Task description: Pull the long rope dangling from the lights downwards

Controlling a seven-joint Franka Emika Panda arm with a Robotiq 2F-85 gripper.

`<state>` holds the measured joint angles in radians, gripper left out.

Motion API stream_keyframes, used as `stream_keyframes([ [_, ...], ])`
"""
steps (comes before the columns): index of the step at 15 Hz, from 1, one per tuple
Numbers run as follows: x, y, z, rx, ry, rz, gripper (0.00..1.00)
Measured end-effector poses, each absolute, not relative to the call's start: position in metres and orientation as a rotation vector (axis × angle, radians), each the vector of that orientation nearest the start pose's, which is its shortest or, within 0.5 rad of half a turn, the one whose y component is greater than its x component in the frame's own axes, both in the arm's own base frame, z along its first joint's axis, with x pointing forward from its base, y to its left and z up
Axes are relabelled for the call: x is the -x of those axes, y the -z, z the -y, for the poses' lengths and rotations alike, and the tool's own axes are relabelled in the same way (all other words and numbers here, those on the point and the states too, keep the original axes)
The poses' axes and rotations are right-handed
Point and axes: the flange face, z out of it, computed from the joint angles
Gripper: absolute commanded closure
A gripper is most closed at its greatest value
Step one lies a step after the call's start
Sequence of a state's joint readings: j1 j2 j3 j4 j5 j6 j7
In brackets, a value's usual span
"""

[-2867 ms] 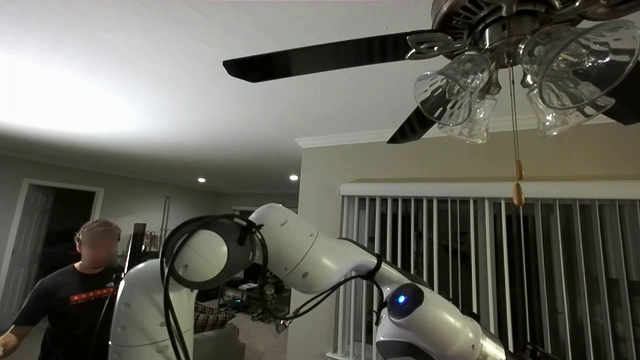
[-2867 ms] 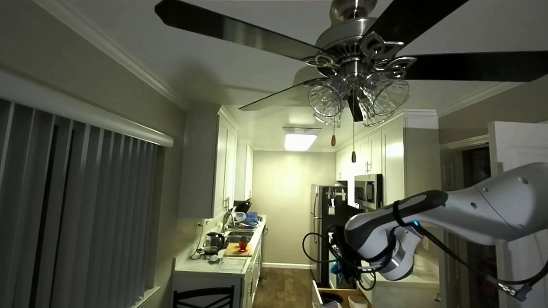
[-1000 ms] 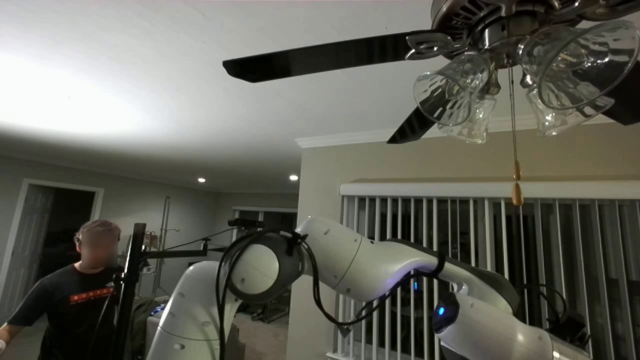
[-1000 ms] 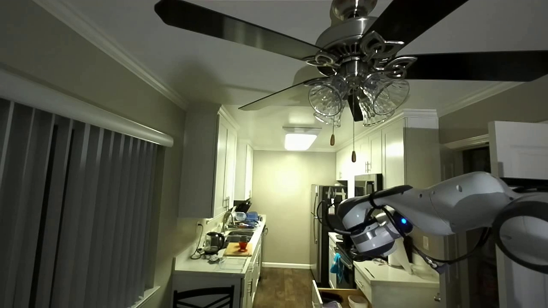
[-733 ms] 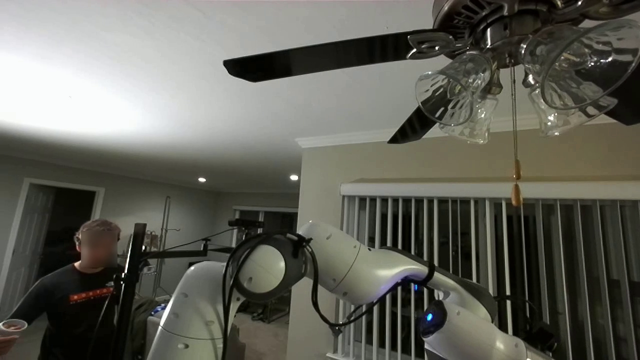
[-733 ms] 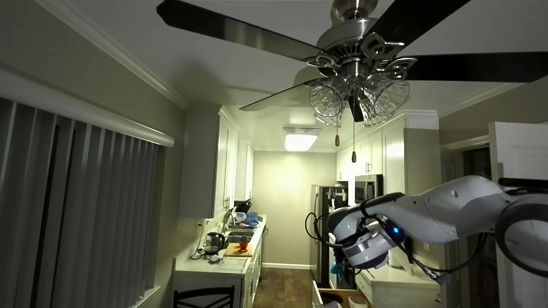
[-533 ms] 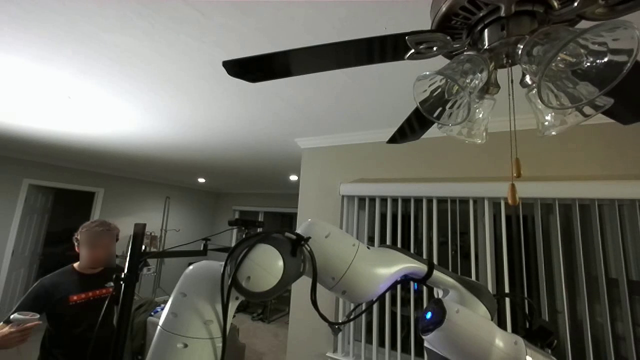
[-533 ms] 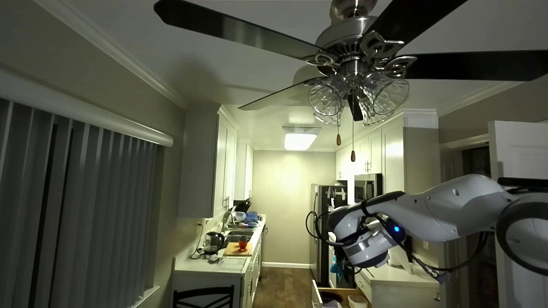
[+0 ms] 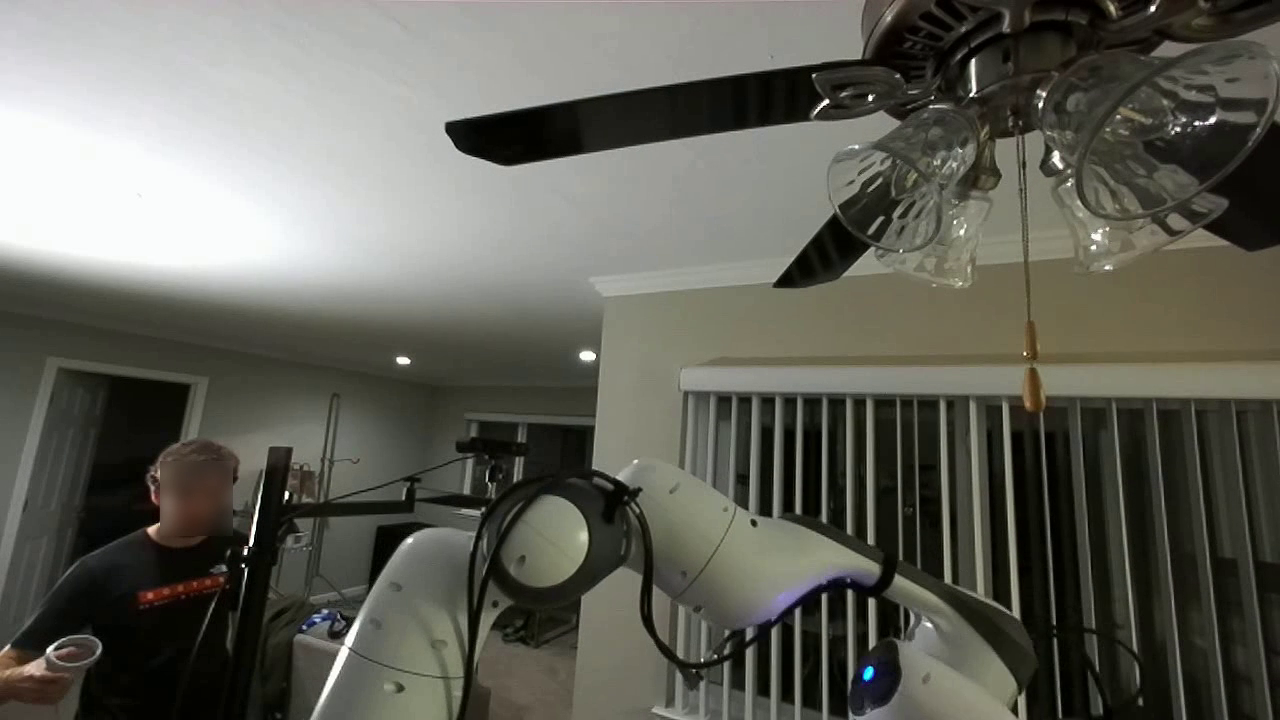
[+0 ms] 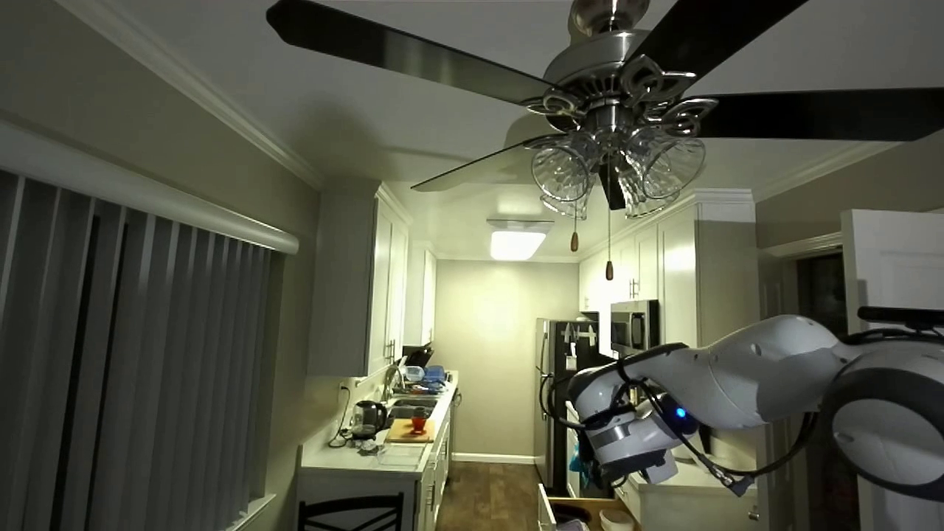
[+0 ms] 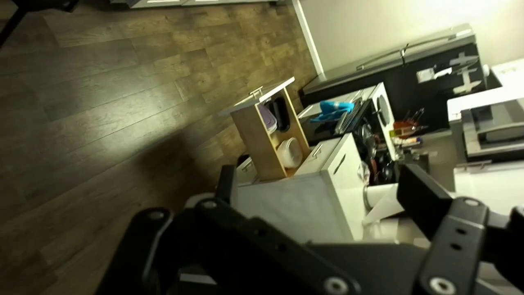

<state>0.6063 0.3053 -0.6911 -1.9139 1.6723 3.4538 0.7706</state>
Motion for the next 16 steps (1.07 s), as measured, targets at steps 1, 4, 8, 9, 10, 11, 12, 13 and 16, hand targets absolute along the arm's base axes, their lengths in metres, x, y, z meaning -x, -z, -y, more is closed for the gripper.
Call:
stream_keyframes([
  [1, -0.567, -0.434, 0.134, 0.574, 0.963, -2.183, 0.00],
  [4, -0.557, -0.393, 0.138, 0.403, 0.928, -2.286, 0.00],
  [8, -0.538, -0.357, 0.146, 0.130, 0.883, -2.369, 0.00],
  [9, -0.533, -0.350, 0.149, 0.056, 0.874, -2.381, 0.00],
  [10, -0.528, -0.344, 0.151, -0.018, 0.863, -2.388, 0.00],
  [11, -0.523, -0.339, 0.154, -0.085, 0.855, -2.390, 0.00],
  [12, -0.520, -0.337, 0.156, -0.136, 0.848, -2.388, 0.00],
  [13, -0.518, -0.338, 0.157, -0.172, 0.840, -2.381, 0.00],
  [16, -0.518, -0.350, 0.153, -0.221, 0.815, -2.350, 0.00],
])
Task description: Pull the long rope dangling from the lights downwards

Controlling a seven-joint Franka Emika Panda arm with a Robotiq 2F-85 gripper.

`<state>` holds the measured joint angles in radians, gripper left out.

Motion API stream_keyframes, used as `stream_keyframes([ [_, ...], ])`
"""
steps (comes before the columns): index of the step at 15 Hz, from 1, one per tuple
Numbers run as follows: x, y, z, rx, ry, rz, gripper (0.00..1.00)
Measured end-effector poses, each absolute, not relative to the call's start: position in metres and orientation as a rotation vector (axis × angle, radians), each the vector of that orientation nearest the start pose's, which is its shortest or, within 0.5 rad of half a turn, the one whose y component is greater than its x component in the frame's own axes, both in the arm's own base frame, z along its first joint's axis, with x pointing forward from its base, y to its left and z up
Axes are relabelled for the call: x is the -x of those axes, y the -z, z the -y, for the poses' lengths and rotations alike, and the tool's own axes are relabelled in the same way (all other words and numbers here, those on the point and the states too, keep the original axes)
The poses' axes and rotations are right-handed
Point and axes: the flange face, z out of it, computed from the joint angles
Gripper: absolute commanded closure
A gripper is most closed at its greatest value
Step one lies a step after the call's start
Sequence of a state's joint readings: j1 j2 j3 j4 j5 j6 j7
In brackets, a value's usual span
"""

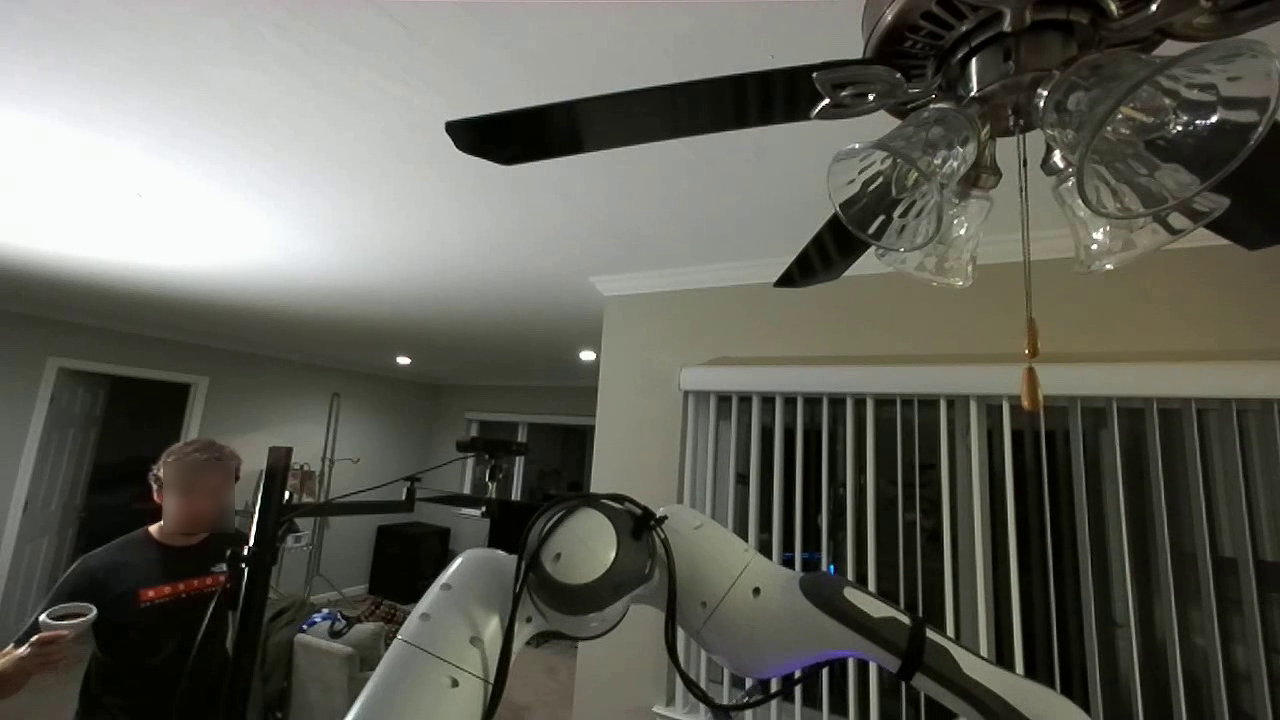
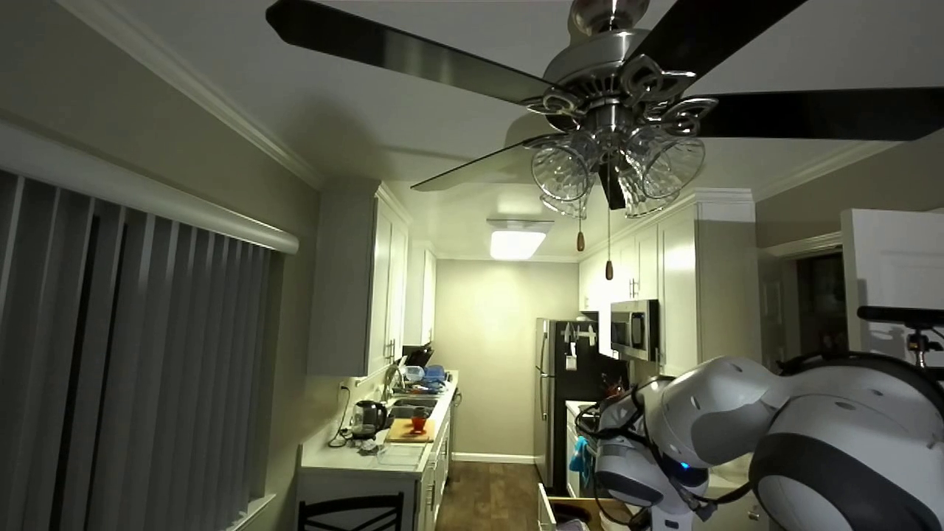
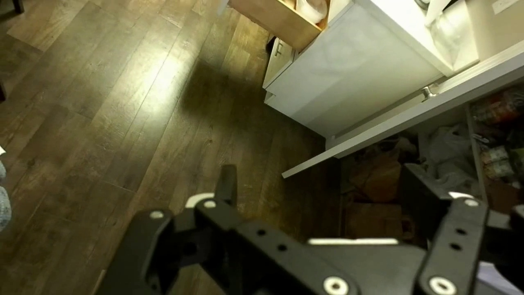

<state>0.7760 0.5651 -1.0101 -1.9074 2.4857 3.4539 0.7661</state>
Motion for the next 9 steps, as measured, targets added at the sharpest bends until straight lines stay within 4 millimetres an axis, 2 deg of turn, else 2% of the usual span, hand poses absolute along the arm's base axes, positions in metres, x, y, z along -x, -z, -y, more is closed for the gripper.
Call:
stream_keyframes([
  [4, -0.519, -0.380, 0.140, -0.258, 0.748, -2.289, 0.00],
  [9, -0.529, -0.445, 0.118, -0.316, 0.618, -2.146, 0.00],
])
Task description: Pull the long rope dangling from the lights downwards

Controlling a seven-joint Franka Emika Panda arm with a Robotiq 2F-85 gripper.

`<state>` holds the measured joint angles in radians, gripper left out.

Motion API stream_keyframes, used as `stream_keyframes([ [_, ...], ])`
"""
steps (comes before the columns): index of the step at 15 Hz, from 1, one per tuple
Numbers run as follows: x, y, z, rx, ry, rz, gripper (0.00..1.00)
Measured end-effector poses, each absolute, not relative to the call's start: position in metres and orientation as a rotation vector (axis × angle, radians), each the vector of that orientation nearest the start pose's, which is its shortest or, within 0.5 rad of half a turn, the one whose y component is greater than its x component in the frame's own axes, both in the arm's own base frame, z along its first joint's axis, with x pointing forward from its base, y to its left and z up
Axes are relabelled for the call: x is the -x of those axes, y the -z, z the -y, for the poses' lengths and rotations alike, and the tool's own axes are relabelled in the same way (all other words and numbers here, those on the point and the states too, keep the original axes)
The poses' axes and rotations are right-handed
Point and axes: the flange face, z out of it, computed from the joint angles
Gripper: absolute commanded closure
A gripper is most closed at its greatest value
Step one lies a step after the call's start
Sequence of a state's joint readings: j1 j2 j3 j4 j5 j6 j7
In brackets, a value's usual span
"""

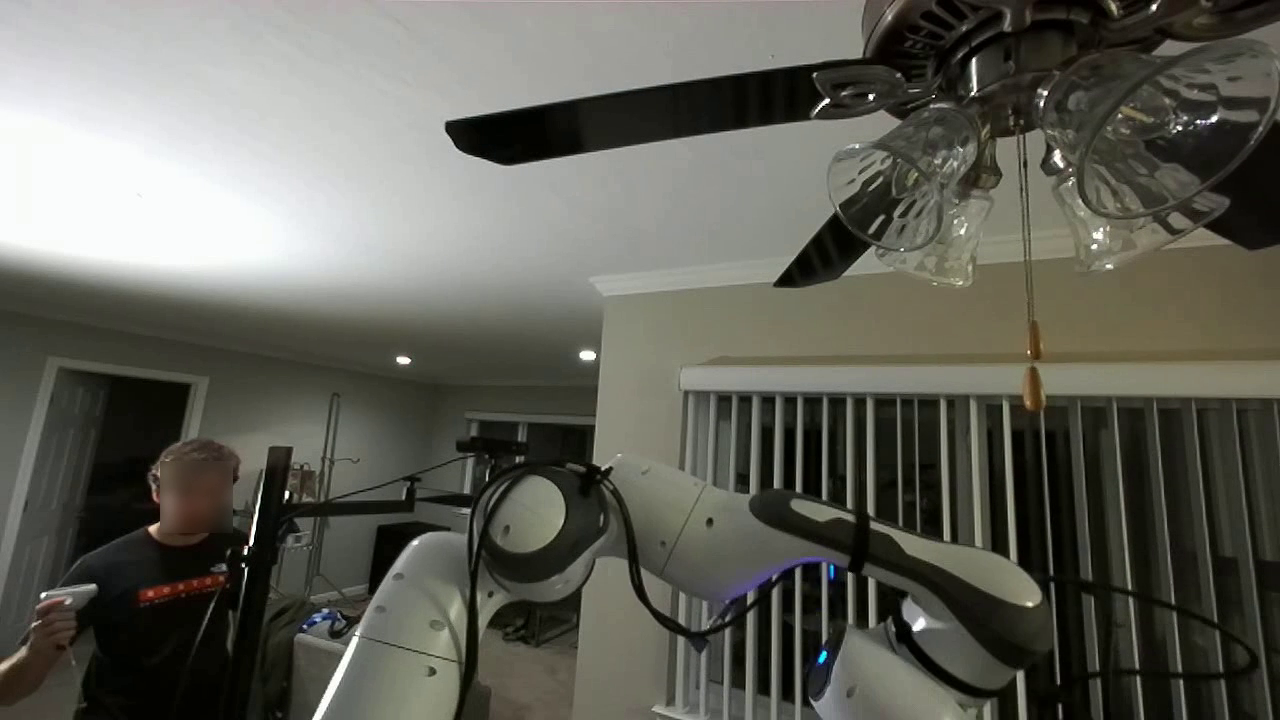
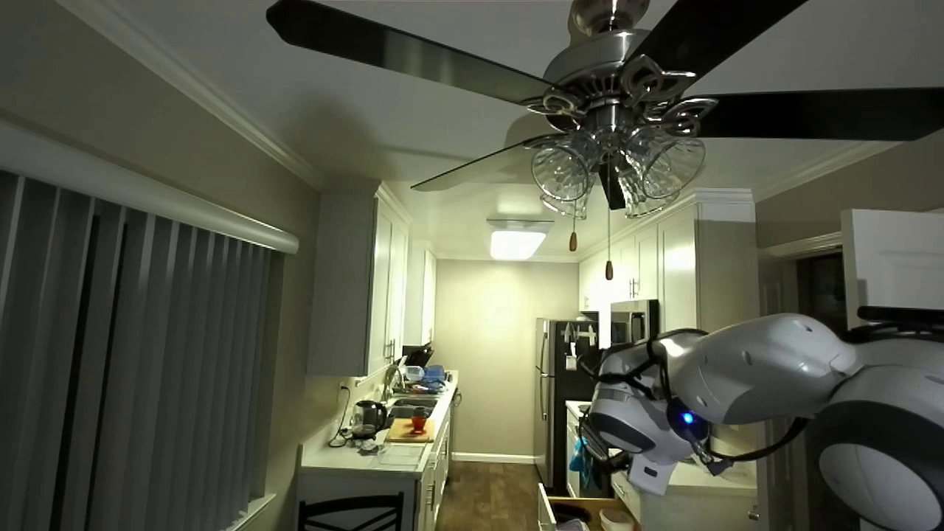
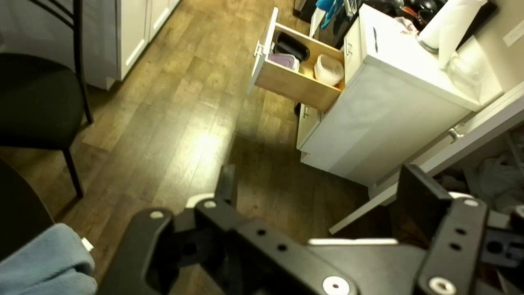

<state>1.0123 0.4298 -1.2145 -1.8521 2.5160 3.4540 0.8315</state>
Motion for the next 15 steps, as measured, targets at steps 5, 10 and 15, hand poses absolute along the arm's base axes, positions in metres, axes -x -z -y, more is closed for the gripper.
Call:
stream_keyframes([
  [5, -0.538, -0.502, 0.094, -0.378, 0.496, -2.008, 0.00],
  [10, -0.529, -0.538, 0.094, -0.475, 0.429, -1.910, 0.00],
  [15, -0.512, -0.565, 0.094, -0.502, 0.349, -1.866, 0.00],
])
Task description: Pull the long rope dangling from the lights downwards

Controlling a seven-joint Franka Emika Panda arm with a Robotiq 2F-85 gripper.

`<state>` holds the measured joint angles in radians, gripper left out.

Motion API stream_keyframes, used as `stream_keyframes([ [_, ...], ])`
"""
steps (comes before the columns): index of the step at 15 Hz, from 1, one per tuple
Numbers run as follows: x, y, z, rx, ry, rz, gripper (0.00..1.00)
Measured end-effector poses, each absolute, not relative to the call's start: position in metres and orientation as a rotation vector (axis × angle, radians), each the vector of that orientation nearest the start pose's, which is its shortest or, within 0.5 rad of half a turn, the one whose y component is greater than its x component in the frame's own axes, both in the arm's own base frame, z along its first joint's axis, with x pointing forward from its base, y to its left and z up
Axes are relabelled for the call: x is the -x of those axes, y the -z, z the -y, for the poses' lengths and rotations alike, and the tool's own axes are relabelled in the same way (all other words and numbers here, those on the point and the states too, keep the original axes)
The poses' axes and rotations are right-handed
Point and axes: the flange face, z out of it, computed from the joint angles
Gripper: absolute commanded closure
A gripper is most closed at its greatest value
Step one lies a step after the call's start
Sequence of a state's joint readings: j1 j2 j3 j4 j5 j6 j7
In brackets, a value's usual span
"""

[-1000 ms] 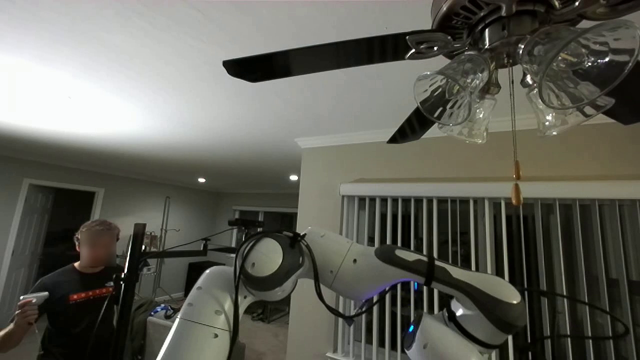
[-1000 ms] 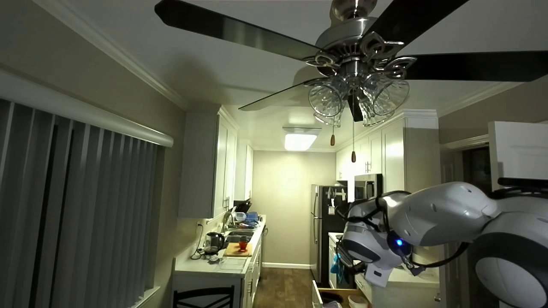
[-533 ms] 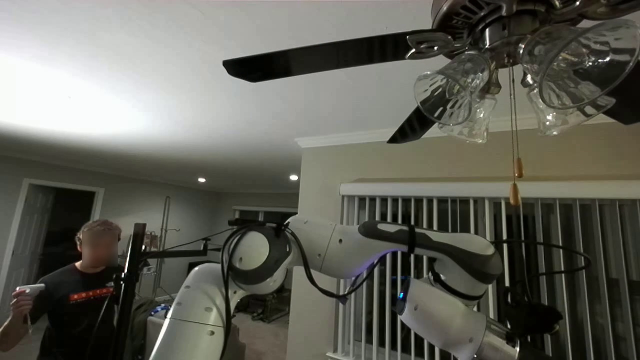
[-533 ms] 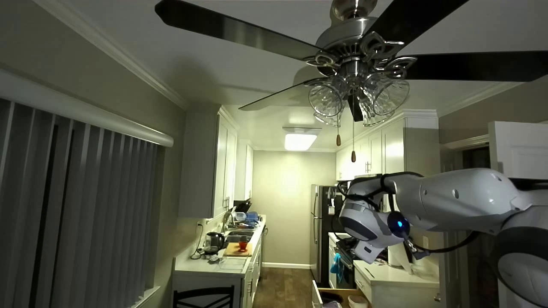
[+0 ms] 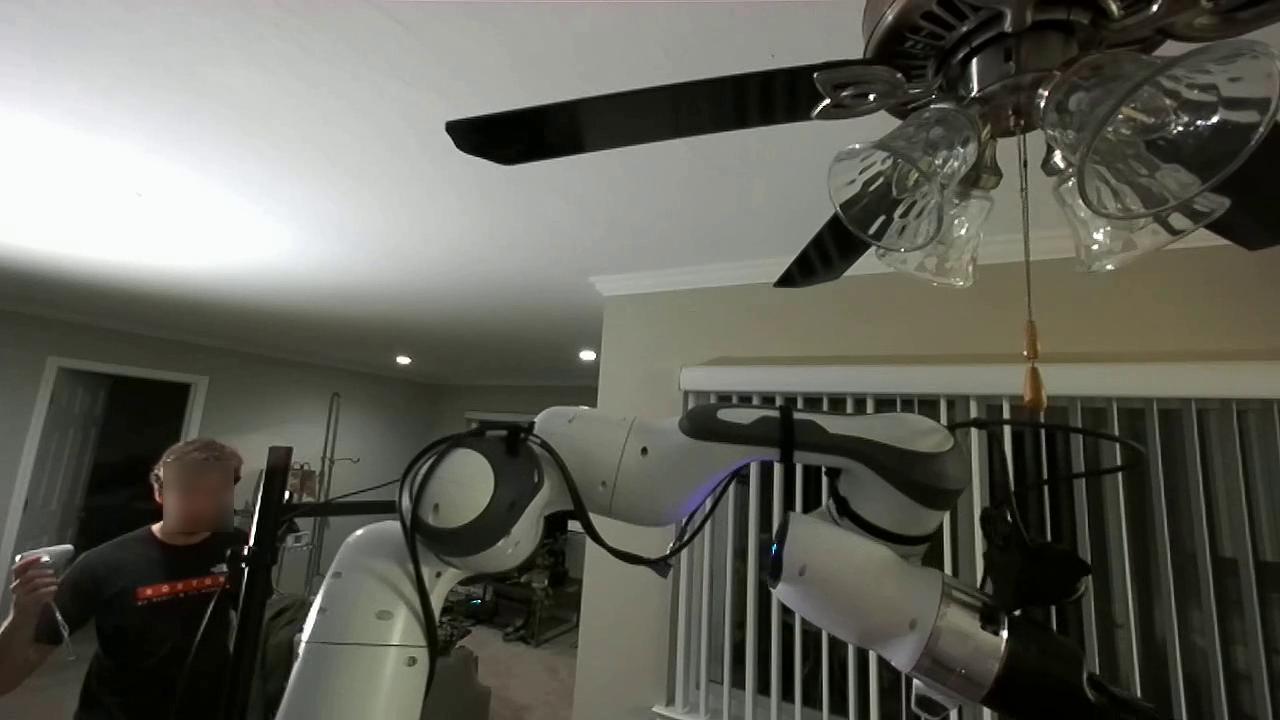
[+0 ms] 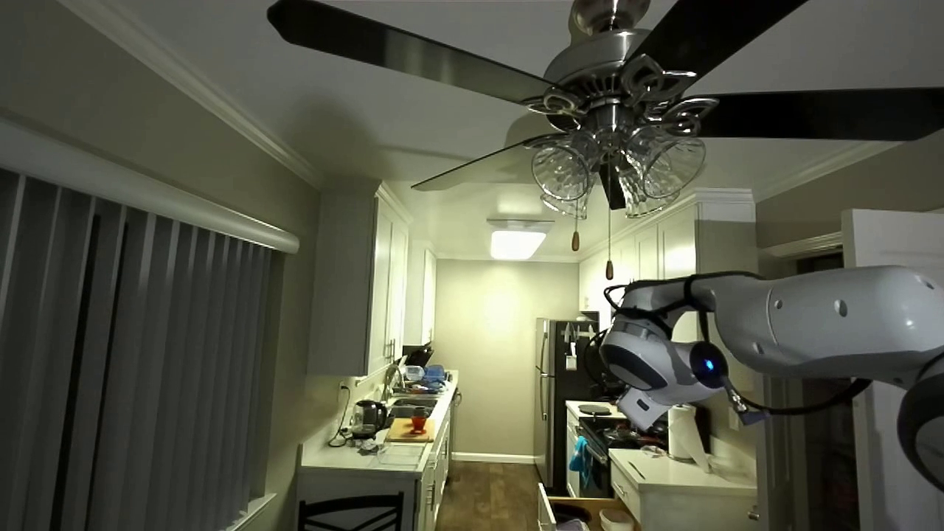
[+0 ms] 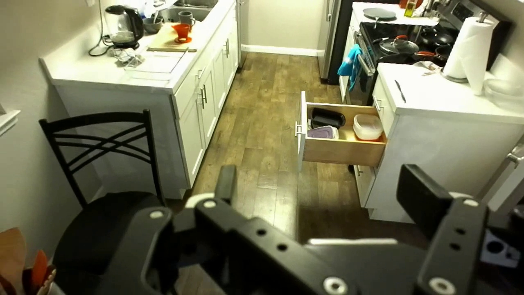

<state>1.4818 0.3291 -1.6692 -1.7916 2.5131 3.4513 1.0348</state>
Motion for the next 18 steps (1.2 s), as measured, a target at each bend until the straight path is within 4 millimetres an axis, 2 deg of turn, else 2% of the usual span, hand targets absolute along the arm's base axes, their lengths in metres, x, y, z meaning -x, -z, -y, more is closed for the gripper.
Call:
stream_keyframes([
  [10, -0.501, -0.597, 0.083, -0.358, 0.166, -1.729, 0.00],
  [18, -0.461, -0.630, 0.071, -0.277, 0.163, -1.585, 0.00],
])
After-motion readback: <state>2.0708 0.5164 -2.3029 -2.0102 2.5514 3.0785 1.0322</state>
